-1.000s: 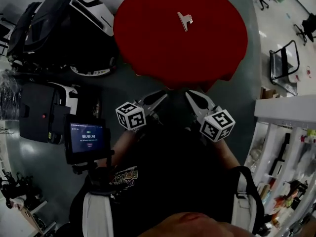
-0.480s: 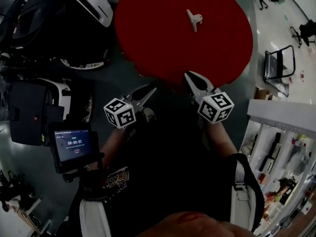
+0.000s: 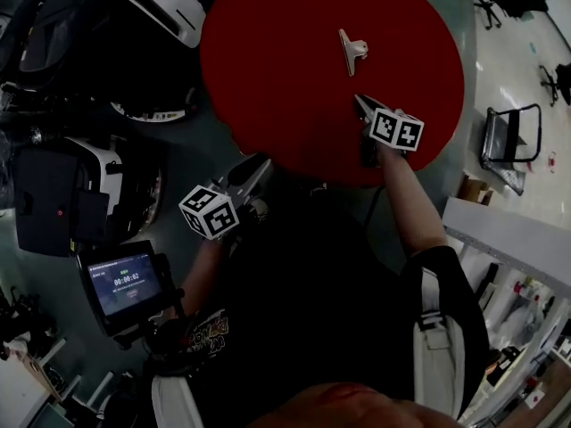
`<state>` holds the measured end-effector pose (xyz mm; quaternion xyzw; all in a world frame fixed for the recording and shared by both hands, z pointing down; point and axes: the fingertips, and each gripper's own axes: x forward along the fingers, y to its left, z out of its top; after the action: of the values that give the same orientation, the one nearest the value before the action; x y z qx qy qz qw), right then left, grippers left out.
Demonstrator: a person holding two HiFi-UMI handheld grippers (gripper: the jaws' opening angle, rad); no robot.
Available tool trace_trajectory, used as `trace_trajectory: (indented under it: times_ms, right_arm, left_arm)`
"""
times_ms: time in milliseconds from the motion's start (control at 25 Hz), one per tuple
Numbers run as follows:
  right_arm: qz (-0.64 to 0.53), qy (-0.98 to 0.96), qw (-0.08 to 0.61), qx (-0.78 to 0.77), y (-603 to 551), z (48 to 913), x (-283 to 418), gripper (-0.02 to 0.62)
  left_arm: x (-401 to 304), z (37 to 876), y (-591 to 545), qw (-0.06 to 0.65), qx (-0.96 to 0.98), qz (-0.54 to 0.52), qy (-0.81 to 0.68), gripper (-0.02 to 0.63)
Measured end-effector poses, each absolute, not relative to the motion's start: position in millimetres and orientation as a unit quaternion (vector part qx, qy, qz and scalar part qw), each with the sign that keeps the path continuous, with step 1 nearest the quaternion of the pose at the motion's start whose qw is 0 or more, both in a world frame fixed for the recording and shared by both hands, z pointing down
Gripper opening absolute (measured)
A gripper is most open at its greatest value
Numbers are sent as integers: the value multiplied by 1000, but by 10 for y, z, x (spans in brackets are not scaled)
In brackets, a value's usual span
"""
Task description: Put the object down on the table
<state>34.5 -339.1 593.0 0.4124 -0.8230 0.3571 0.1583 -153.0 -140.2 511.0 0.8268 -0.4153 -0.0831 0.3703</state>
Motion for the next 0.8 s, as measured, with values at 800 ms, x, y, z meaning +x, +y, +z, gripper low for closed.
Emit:
trace_trajectory:
  times_ms: [800]
  right_arm:
    - [462, -782, 179, 377, -5606, 7100, 623, 118]
  left_arm:
    - [-1263, 5446, -1912, 420, 698, -106, -570, 94]
